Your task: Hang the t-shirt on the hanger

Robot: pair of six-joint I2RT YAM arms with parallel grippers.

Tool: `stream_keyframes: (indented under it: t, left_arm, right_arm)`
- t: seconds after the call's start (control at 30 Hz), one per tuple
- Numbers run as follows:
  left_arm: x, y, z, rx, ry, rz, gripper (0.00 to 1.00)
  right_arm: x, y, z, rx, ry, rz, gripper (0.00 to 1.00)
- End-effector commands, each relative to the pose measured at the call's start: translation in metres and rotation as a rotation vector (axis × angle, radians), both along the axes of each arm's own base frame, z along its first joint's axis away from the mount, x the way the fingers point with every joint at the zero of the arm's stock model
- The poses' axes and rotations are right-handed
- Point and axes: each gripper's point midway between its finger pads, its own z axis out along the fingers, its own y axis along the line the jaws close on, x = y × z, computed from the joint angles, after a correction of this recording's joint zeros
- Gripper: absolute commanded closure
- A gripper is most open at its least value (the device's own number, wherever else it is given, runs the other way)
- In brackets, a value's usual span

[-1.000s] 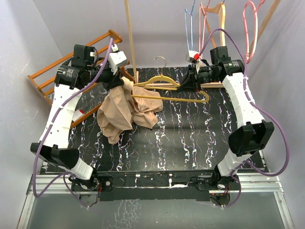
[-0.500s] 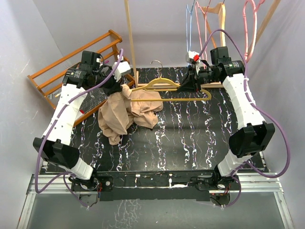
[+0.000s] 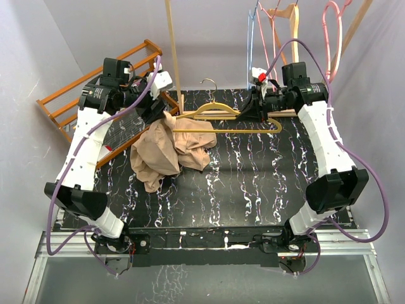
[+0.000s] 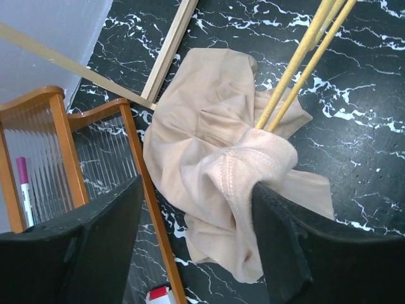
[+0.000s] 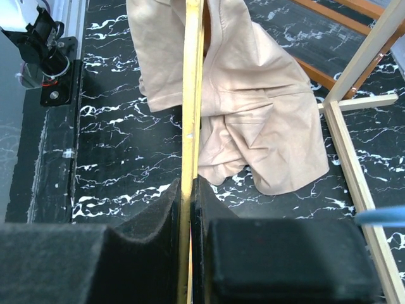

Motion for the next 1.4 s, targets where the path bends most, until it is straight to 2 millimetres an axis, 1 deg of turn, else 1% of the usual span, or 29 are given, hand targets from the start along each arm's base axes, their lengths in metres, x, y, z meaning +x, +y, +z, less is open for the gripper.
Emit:
stream_keyframes:
  t: [0.0, 0.07, 0.13, 0.23, 0.37, 0.43, 0.47, 0.5, 0.6, 0.73, 0.83, 0.93, 1.03, 1.17, 1.27, 1.37]
  left_arm:
    - [-0.014, -0.005, 0.007, -0.037, 0.028, -0.041, 0.39]
    - [-0.022, -0.006, -0.001, -0.043, 0.060, -0.056, 0.47]
    - [-0.032, -0.008, -0.010, -0.046, 0.088, -0.069, 0.48]
    - [-0.040, -0.008, -0.023, -0.036, 0.113, -0.074, 0.50]
    - [-0.052, -0.009, -0.038, -0.028, 0.170, -0.093, 0.62]
    - [-0.055, -0.009, -0.042, -0.023, 0.186, -0.094, 0.77]
    - [-0.056, -0.008, -0.044, -0.020, 0.191, -0.090, 0.86]
    - [-0.055, -0.007, -0.046, -0.015, 0.190, -0.085, 0.99]
    - [-0.050, -0.001, -0.043, 0.012, 0.154, -0.051, 1.00]
    - [-0.034, 0.015, -0.027, 0.095, 0.021, -0.006, 1.00]
    - [-0.027, 0.028, -0.018, 0.176, -0.050, 0.002, 1.00]
    - [-0.024, 0.038, -0.012, 0.244, -0.086, -0.003, 1.00]
    - [-0.024, 0.042, -0.008, 0.272, -0.092, -0.006, 1.00]
    - [-0.027, 0.042, -0.016, 0.280, -0.055, -0.020, 1.00]
    - [-0.028, 0.040, -0.027, 0.281, -0.024, -0.038, 1.00]
    - [-0.025, 0.034, -0.027, 0.274, -0.008, -0.056, 1.00]
  right_arm:
    - [-0.007, 0.003, 0.023, 0.042, -0.080, 0.013, 0.92]
    - [-0.006, 0.003, 0.021, 0.042, -0.077, 0.006, 0.92]
    - [-0.005, 0.003, 0.020, 0.042, -0.076, 0.002, 0.92]
    - [-0.004, 0.002, 0.021, 0.042, -0.078, -0.002, 0.92]
    - [-0.002, 0.002, 0.021, 0.037, -0.077, -0.014, 0.92]
    - [-0.002, 0.001, 0.020, 0.035, -0.079, -0.020, 0.92]
    - [-0.002, 0.001, 0.019, 0.035, -0.077, -0.022, 0.92]
    - [-0.001, 0.001, 0.019, 0.034, -0.079, -0.026, 0.92]
    - [-0.002, 0.000, 0.013, 0.026, -0.066, -0.034, 0.92]
    - [-0.004, -0.003, 0.001, -0.001, -0.061, -0.039, 0.92]
    - [-0.007, -0.004, 0.000, -0.005, -0.080, -0.038, 0.92]
    - [-0.007, -0.004, 0.004, -0.004, -0.097, -0.038, 0.92]
    - [-0.006, -0.003, 0.013, 0.006, -0.120, -0.033, 0.92]
    - [-0.004, -0.002, 0.025, 0.031, -0.160, -0.037, 0.92]
    - [-0.004, -0.001, 0.036, 0.063, -0.199, -0.038, 0.92]
    - [-0.005, 0.001, 0.039, 0.082, -0.210, -0.026, 0.92]
